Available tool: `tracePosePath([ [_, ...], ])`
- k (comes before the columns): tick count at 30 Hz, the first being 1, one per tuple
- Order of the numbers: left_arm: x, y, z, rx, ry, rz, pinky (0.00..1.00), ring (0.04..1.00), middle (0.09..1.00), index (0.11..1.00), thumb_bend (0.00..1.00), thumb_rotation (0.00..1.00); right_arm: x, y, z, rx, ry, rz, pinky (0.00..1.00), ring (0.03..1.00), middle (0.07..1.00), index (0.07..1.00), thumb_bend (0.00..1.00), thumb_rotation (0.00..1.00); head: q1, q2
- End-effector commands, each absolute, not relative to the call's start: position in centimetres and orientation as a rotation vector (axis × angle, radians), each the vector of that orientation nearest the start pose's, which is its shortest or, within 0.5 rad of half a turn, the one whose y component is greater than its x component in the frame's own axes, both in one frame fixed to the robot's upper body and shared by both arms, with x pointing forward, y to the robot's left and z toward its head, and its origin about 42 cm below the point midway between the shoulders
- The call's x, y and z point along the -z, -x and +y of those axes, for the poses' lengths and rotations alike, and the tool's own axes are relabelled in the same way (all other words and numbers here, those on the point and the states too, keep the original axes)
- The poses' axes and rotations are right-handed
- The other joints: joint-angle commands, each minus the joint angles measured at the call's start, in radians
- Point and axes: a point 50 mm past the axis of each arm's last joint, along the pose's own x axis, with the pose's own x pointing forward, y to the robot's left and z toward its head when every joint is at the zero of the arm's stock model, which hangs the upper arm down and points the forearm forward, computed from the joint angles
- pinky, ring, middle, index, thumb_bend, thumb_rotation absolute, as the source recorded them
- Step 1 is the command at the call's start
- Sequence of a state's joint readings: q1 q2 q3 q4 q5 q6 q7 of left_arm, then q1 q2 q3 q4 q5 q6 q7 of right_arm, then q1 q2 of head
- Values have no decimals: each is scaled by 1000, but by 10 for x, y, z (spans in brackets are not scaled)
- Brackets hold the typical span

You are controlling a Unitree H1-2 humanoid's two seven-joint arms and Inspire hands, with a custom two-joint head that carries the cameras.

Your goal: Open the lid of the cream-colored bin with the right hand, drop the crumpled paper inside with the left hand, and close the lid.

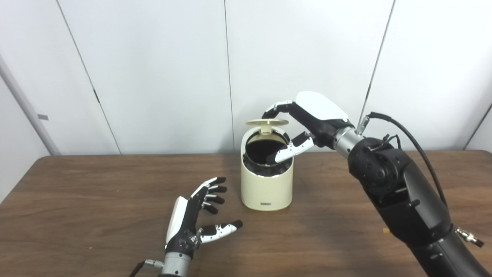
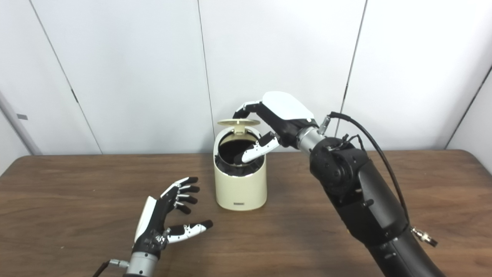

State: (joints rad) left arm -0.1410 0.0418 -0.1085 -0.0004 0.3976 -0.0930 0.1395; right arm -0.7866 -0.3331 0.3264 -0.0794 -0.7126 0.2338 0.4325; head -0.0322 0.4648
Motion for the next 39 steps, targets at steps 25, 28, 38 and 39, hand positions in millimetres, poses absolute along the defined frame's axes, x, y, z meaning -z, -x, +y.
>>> tracePosePath([
  [25, -169, -328, 177, -2, -428, -353, 520, 642, 725, 807, 807, 0, -357, -420, -154, -428, 1232, -546, 836, 826, 674, 659, 799, 344, 15, 37],
  [28, -169, -328, 177, -2, -428, -351, 518, 640, 726, 808, 806, 0, -353, -419, -152, -438, 1239, -539, 827, 822, 669, 656, 807, 334, 15, 40],
  [38, -171, -328, 175, -3, -427, -350, 513, 636, 724, 809, 805, 0, -343, -420, -151, -466, 1246, -554, 791, 804, 647, 646, 824, 342, 22, 51],
  [39, -171, -327, 175, -4, -429, -351, 512, 635, 724, 809, 805, 0, -343, -420, -152, -470, 1245, -554, 794, 804, 645, 645, 823, 337, 22, 53],
])
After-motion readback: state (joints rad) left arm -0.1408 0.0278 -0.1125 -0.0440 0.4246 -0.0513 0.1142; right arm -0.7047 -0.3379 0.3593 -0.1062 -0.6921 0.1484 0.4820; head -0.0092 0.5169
